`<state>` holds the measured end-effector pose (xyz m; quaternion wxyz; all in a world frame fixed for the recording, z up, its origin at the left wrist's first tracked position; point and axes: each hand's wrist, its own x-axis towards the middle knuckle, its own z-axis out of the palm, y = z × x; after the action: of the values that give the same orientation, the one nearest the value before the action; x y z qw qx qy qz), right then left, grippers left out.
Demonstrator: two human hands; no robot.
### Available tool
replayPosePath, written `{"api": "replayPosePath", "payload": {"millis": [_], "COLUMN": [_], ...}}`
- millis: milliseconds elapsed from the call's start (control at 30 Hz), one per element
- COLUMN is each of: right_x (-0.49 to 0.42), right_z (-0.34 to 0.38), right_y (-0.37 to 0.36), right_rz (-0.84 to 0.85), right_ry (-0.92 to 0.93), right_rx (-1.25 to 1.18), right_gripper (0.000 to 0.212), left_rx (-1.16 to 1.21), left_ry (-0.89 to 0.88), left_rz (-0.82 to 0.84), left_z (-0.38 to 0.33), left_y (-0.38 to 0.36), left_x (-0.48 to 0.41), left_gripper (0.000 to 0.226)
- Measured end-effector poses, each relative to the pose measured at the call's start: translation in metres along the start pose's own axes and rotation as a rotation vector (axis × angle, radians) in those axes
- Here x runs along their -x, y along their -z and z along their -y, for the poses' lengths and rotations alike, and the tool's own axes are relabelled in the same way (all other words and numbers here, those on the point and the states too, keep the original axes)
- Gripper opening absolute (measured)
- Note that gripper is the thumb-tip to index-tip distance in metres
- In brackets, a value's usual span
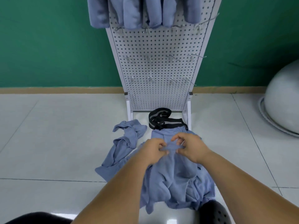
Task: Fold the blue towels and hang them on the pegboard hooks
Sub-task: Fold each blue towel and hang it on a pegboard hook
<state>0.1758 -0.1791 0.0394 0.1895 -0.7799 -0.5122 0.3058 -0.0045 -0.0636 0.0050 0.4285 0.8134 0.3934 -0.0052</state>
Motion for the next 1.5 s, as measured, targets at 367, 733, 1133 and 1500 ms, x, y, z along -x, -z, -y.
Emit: {"api": "replayPosePath", "payload": {"millis": [367,733,1133,1500], "right_x": [-0.017,0.003,-0.009,-0.003], "right_z": [0.064,0.110,0.117,0.073], "right_y": [0.124,0.176,0.177,0.209], "right_rz": [-0.131,-0.260,-0.056,-0.380], "right_ry": [0.028,0.313,0.346,0.257], "right_rx": [0.320,-0.192,-0.179,0.125], "right_gripper": [0.024,0.009,0.010,0.016], "left_rx": [-0.116,0.168,0.118,-0.171], "left_ry": [-0.254,-0.423,-0.440,-0.332], "left_rz": [-0.078,-0.051,-0.158,-0.190], "left_z": [-0.108,-0.139,-0.119,-0.107], "left_y": [0.132,0.184,0.197,0.221], "left_x": [-0.013,0.009,-0.006,-0.012], "left_gripper": [0.018,0.018,0.022,0.014]}}
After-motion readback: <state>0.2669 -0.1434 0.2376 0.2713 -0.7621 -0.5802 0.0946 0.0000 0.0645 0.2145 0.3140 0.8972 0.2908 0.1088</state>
